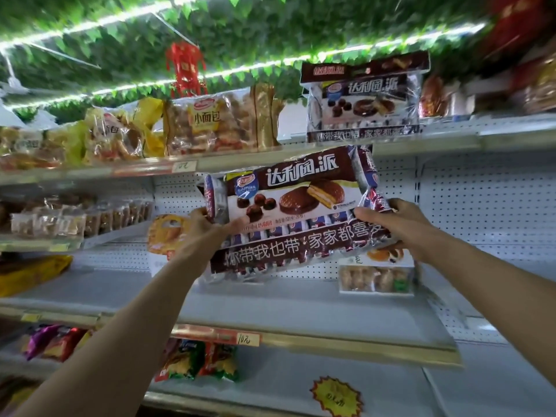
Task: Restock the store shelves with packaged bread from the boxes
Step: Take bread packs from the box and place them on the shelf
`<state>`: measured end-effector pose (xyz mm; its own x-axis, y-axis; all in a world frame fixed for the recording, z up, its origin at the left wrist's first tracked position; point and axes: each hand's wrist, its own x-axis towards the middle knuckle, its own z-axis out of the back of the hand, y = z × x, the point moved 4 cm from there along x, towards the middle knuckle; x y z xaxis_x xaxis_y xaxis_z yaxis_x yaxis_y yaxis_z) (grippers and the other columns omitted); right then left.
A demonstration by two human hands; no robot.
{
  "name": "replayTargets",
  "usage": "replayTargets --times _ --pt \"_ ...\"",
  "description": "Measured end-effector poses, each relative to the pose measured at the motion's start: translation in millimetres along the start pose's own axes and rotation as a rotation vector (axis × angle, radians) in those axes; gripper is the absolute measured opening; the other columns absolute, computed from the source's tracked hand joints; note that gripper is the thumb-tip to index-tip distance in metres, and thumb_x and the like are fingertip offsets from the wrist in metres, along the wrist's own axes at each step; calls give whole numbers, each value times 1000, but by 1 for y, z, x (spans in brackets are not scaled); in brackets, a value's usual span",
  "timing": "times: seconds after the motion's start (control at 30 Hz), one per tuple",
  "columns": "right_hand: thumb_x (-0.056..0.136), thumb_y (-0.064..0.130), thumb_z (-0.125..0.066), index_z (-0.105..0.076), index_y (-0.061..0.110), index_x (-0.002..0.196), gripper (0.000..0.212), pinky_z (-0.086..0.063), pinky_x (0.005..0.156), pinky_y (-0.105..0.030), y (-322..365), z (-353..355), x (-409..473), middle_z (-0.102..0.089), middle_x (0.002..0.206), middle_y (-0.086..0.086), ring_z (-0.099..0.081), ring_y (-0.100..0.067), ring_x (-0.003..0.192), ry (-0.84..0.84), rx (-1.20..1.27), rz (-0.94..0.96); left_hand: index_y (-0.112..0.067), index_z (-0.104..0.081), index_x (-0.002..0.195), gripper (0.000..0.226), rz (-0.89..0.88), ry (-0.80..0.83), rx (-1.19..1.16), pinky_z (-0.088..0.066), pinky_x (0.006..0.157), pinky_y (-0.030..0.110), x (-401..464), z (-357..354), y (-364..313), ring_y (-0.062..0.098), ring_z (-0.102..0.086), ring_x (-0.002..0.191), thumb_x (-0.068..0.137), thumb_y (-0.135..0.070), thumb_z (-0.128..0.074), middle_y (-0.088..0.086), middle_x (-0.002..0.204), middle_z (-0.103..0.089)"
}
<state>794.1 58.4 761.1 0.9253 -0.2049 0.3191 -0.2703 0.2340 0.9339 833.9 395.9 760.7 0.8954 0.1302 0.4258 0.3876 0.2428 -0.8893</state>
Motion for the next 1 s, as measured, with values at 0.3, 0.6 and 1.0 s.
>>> replayTargets --times 0.3,0.6,1.0 --pt "35 58 -89 -49 11 137 120 -53 92 -53 62 73 40 -64 126 -11 -64 -29 109 -193 -3 147 -5 -35 141 138 -153 107 -103 -50 102 48 75 -60 -83 24 -64 110 29 -61 -92 8 122 -66" --pt "58 51 -88 -31 15 149 113 -43 105 -47 113 142 105 -40 151 -6 -45 -25 132 -342 74 269 -8 -43 125 106 -301 27 -82 -50 98 45 150 -136 -171 28 -61 109 44 -59 -87 10 118 -62" --pt "33 75 -82 -30 18 150 140 -49 96 -43 117 218 215 -41 151 -11 -51 -31 126 -357 -175 218 -5 -26 145 96 -404 -59 -117 -38 112 41 225 -238 -211 27 -44 132 74 -33 -85 11 145 -44"
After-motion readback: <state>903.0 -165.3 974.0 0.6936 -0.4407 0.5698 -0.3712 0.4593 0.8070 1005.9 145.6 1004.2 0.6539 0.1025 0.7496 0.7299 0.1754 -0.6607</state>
